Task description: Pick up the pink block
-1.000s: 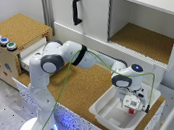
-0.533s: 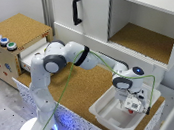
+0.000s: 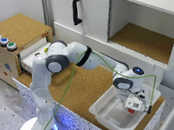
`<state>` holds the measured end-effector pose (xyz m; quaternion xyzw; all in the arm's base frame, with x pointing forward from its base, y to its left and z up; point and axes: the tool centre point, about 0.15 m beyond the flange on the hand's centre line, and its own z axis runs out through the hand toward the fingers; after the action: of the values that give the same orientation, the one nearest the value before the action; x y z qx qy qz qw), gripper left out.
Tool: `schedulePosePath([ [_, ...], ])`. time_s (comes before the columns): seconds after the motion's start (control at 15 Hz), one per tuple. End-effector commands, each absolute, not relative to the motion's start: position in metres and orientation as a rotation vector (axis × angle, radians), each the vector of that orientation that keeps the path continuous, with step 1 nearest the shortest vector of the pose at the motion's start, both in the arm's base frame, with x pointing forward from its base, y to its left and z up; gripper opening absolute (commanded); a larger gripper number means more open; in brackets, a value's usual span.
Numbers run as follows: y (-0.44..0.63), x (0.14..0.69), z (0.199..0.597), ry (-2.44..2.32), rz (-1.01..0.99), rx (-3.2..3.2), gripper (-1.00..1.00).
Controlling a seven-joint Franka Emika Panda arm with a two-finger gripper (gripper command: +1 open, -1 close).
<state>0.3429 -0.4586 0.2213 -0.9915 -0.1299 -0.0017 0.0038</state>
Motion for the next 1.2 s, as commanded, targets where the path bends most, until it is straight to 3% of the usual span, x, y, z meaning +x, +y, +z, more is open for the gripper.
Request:
schedulePosePath([
  [0.0,-0.474,0.375,0.21,-0.281,0.015,-3.042,-1.0],
  [0.47,-0.461,0.368,0.223,-0.099,-0.046,-3.067,-1.0],
  [0.73,-0.44,0.355,0.275,0.116,-0.173,-3.101,-1.0],
  [1.13,-0.37,0.375,0.366,0.079,-0.432,-3.136,-1.0],
])
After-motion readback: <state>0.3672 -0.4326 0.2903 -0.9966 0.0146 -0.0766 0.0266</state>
